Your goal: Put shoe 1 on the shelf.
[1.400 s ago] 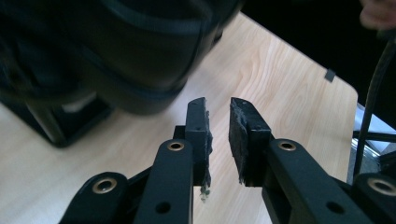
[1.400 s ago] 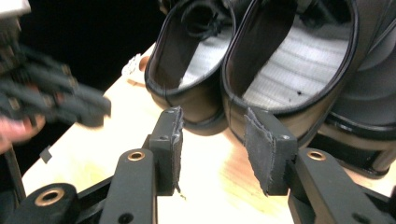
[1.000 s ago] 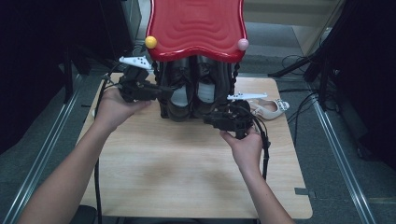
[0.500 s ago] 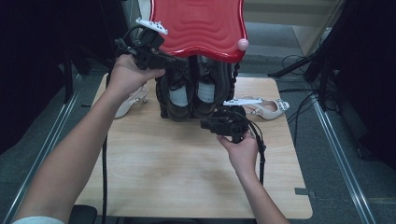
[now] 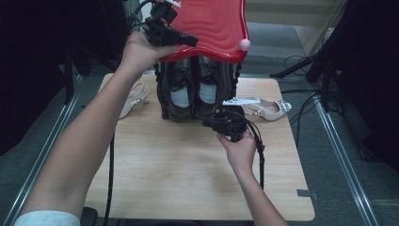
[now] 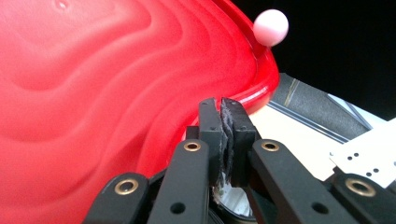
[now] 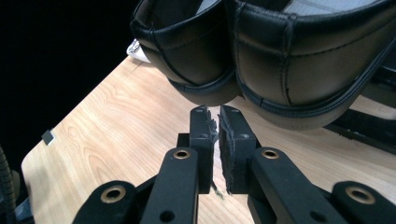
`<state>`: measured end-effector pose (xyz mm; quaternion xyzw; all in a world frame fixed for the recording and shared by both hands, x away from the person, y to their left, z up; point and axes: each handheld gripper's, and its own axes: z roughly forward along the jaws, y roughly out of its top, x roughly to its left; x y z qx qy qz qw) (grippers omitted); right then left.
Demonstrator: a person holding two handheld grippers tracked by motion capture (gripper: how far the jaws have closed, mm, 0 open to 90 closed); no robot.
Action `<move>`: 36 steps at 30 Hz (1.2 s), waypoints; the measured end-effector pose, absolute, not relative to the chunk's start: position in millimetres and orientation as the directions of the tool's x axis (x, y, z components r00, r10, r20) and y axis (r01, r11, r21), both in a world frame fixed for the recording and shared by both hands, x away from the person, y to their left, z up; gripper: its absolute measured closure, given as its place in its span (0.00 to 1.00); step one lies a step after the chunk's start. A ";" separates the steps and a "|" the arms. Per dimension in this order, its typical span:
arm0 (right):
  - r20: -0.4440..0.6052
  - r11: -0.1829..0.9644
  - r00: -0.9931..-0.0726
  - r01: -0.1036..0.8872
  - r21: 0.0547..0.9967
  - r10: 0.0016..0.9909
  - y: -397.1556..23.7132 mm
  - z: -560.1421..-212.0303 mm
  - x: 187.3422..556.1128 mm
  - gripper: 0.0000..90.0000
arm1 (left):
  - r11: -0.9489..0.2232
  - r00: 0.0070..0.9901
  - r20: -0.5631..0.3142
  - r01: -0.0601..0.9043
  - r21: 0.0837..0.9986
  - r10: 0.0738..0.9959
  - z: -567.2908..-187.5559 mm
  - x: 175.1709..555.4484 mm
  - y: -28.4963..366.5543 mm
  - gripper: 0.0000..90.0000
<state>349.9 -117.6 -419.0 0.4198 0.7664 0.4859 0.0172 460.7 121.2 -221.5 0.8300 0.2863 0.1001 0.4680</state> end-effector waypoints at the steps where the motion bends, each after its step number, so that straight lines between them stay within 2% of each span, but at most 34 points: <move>1: 0.381 0.175 -0.647 0.626 0.760 0.661 -117.6 -419.4 350.5 0.95 | -0.397 0.816 -0.106 0.385 0.833 0.569 -221.3 462.5 120.4 0.97; 9: 0.342 0.165 -0.654 0.586 0.793 0.675 -116.0 -421.0 354.4 0.96 | -0.389 0.804 -0.126 0.410 0.825 0.582 -230.6 477.0 110.6 0.97; 21: 0.403 0.132 -0.636 0.625 0.770 0.658 -121.8 -426.5 366.6 1.00 | -0.409 0.805 -0.102 0.401 0.820 0.585 -238.3 489.6 103.2 0.99; 36: 0.384 0.155 -0.640 0.622 0.767 0.666 -121.5 -422.3 369.2 1.00 | -0.470 0.829 -0.080 0.390 0.792 0.553 -234.2 495.3 88.1 0.98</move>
